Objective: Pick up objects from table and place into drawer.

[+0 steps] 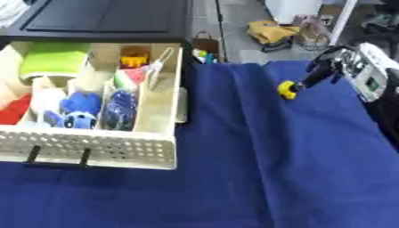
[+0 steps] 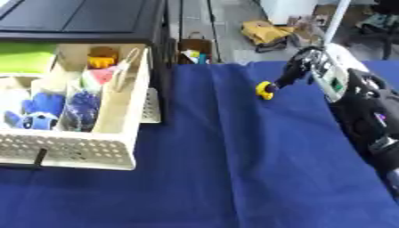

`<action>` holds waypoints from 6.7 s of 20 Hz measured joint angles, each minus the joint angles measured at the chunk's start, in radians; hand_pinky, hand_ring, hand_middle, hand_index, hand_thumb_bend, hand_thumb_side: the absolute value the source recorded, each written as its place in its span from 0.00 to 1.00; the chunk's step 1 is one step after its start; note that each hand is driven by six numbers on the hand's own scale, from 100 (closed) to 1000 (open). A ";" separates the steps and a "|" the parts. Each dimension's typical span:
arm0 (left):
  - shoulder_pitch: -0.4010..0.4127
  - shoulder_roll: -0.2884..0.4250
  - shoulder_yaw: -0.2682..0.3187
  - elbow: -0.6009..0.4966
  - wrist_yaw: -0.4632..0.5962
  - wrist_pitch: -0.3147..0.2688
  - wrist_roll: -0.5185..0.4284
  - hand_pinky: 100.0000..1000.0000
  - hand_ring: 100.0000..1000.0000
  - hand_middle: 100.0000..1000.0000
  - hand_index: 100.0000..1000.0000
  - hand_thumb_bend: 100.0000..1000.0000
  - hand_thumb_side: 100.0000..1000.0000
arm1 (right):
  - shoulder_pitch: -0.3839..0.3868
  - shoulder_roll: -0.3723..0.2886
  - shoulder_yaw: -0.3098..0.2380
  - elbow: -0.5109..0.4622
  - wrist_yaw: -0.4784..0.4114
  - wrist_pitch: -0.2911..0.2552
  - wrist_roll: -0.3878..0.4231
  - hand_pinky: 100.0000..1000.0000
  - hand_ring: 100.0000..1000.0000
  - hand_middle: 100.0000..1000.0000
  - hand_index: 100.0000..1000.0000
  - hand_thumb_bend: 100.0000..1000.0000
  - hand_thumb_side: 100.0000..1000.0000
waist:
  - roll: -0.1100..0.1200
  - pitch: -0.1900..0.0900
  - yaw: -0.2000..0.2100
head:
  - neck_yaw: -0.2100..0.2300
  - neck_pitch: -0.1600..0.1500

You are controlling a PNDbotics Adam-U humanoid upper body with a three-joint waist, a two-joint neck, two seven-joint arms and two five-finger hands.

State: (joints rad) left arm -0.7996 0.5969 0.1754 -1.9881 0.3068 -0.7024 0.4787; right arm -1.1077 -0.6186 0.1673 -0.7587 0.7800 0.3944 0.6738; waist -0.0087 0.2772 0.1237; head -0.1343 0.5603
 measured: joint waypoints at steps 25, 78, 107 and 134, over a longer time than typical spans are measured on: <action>0.006 -0.009 0.000 0.000 0.001 0.001 0.001 0.21 0.41 0.45 0.65 0.23 0.98 | 0.009 0.045 -0.032 0.065 -0.002 0.043 -0.142 0.80 0.90 0.57 0.86 0.31 0.38 | 0.011 0.019 0.011 | -0.011 -0.017; 0.008 -0.017 -0.006 0.000 0.017 -0.002 -0.002 0.22 0.42 0.47 0.66 0.24 0.99 | 0.008 0.061 -0.038 0.073 -0.072 0.077 -0.402 0.73 0.80 0.37 0.67 0.30 0.27 | 0.014 0.032 0.024 | -0.010 -0.035; 0.016 -0.017 -0.006 0.000 0.024 -0.004 -0.004 0.21 0.42 0.47 0.66 0.24 1.00 | 0.014 0.062 -0.035 0.062 -0.119 0.114 -0.515 0.66 0.77 0.26 0.52 0.01 0.19 | 0.014 0.032 0.025 | -0.009 -0.043; 0.017 -0.017 -0.006 0.000 0.028 -0.006 -0.006 0.20 0.42 0.47 0.67 0.24 1.00 | 0.045 -0.001 -0.025 -0.143 -0.209 0.148 -0.618 0.63 0.75 0.17 0.43 0.00 0.17 | 0.013 0.020 0.019 | 0.006 -0.043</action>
State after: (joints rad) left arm -0.7824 0.5798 0.1693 -1.9881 0.3348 -0.7088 0.4723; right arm -1.0631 -0.6200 0.1423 -0.9014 0.5713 0.5422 0.0562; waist 0.0047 0.2973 0.1430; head -0.1281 0.5173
